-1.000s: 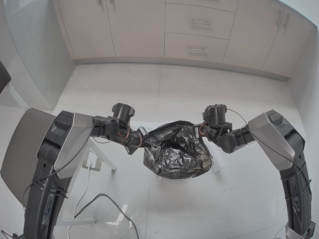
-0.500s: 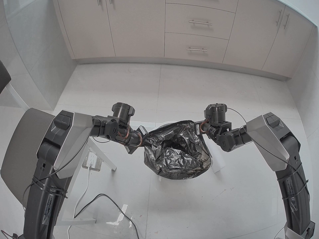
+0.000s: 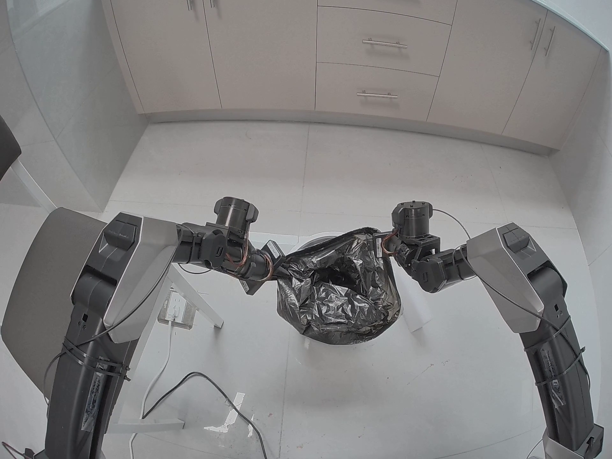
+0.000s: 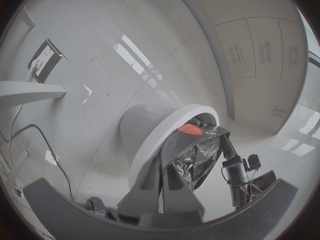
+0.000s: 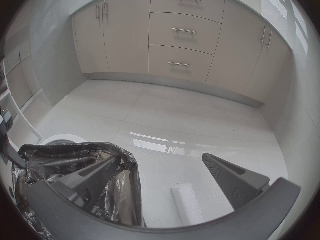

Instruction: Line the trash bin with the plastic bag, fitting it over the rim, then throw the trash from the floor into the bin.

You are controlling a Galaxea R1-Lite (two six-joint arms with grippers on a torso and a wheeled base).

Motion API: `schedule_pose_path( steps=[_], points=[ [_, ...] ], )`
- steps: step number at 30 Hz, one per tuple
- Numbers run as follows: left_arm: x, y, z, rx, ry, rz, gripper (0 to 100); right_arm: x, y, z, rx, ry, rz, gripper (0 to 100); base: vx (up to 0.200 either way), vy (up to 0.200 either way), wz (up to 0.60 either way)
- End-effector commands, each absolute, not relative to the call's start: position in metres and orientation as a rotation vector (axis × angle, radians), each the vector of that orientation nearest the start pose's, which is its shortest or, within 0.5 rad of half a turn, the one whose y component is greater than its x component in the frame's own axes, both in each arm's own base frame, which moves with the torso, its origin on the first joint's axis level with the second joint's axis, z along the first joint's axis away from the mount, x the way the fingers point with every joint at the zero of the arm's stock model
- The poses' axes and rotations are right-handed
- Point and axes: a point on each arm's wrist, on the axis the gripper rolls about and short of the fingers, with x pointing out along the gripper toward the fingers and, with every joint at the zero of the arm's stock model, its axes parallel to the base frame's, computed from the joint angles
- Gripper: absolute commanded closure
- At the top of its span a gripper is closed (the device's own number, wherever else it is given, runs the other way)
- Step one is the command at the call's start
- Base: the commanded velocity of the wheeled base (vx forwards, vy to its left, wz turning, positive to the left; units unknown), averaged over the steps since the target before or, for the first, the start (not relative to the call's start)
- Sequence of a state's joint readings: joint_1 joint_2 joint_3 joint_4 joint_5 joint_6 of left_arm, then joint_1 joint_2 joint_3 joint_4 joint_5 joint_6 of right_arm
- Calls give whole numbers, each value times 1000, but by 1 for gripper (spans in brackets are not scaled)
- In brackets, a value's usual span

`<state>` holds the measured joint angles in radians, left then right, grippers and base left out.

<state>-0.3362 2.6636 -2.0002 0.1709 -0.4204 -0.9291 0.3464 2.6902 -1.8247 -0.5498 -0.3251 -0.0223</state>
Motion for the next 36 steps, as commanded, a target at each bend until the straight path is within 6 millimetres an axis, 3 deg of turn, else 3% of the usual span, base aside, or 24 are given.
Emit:
schedule_pose_path(
  steps=[1, 24, 35, 36],
  points=[
    [486, -180, 13, -865, 1122, -261, 100, 511, 177, 5, -121, 300, 24, 0, 0, 0, 0],
    [495, -172, 0, -879, 1092, -285, 100, 518, 173, 7, -95, 274, 8, 0, 0, 0, 0],
    [492, -180, 11, -874, 1077, -312, 100, 517, 174, 20, -81, 240, -5, 0, 0, 0, 0],
    [490, -182, 19, -872, 1075, -319, 100, 516, 176, 24, -79, 235, -2, 0, 0, 0, 0]
  ],
)
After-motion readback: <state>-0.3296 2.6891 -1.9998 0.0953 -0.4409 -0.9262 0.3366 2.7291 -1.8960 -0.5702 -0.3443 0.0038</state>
